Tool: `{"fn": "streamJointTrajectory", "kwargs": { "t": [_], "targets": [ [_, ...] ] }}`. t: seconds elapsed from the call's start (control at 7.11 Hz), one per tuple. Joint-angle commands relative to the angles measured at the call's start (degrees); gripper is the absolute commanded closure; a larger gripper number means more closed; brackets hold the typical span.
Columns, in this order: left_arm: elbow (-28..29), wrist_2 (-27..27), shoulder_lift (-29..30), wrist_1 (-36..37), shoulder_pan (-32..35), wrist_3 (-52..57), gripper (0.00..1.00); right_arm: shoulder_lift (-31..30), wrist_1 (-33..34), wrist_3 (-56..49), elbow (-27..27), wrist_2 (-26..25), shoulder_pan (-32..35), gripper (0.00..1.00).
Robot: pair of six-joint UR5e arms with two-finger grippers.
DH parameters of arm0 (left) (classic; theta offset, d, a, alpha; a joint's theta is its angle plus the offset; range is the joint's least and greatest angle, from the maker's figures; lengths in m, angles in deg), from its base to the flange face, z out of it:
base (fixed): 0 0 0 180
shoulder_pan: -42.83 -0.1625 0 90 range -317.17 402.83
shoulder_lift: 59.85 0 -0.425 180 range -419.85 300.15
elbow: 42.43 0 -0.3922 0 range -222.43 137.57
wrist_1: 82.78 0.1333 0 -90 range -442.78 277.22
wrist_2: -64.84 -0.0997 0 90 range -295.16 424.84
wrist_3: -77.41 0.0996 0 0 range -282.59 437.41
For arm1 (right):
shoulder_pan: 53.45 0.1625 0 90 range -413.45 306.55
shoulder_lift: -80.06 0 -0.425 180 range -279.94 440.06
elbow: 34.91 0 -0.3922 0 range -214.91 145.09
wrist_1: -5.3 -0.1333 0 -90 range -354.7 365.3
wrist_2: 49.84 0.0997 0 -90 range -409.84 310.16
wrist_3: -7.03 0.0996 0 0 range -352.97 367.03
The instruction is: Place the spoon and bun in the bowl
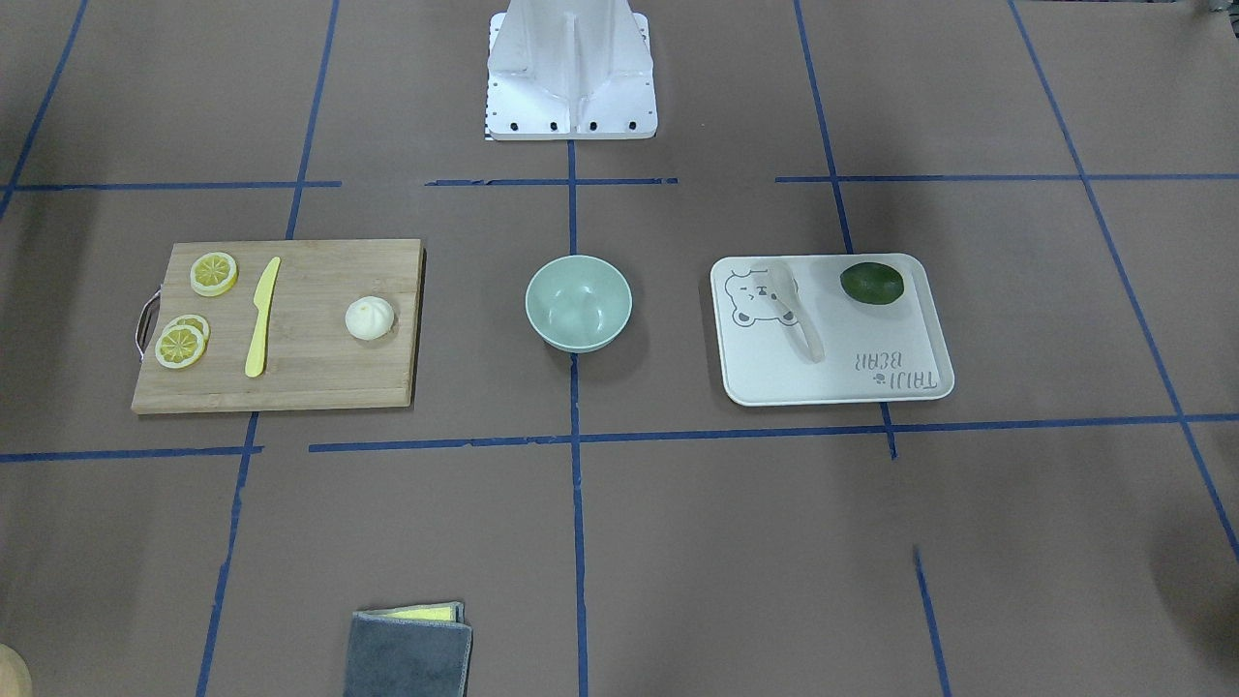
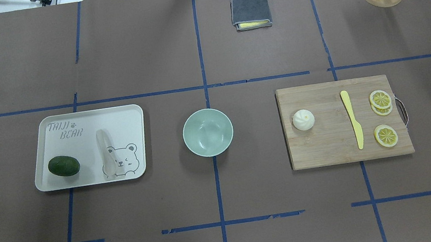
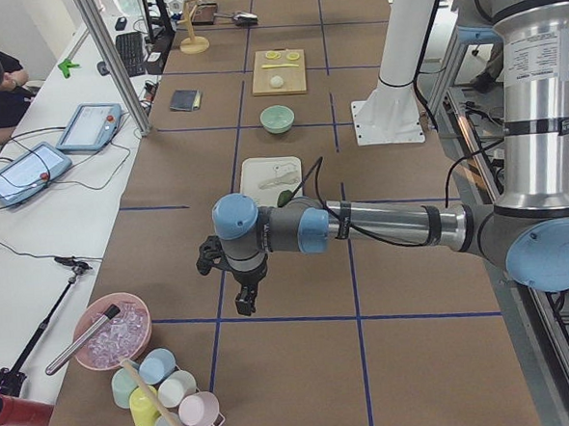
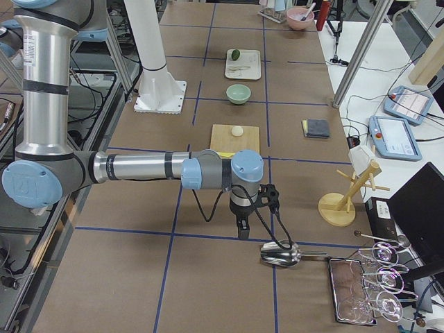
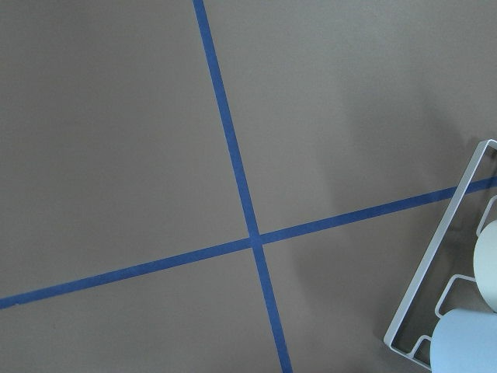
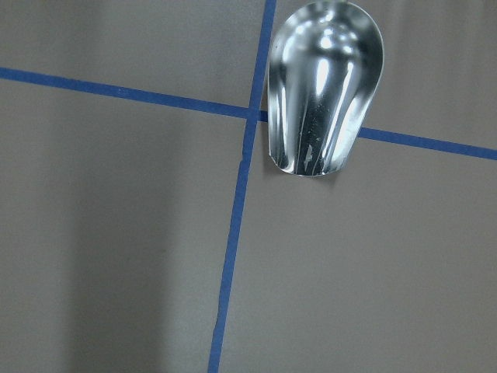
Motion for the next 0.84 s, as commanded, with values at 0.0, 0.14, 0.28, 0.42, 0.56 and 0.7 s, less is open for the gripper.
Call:
{"fn": "streamJointTrajectory", "kwargs": {
  "t": [0.0,0.14,0.28,0.42,0.56,0.7],
  "targets": [
    [0.1,0.1,-0.2,0.0,0.0,0.3,0.00,0.0,0.1,0.1,0.1,0.1,-0.1,0.00],
    [-0.5,0.1,-0.2,0.0,0.1,0.3,0.00,0.0,0.0,0.0,0.0,0.2,-0.4,0.00],
    [-1.1,-0.1,-0.2,-0.1,0.1,0.3,0.00,0.0,0.0,0.0,-0.2,0.3,-0.4,0.00],
    [-1.1,-0.2,0.7,-0.3,-0.1,0.3,0.00,0.2,-0.1,0.0,-0.5,0.9,-0.6,0.00],
    [-1.2,-0.2,0.9,-3.3,-0.6,0.4,0.00,2.8,-0.7,0.0,-0.4,1.9,-2.4,0.00],
    [-2.3,0.0,0.9,-8.3,-0.7,0.5,0.00,4.8,-3.7,0.1,0.1,1.8,-5.9,0.00]
  ]
}}
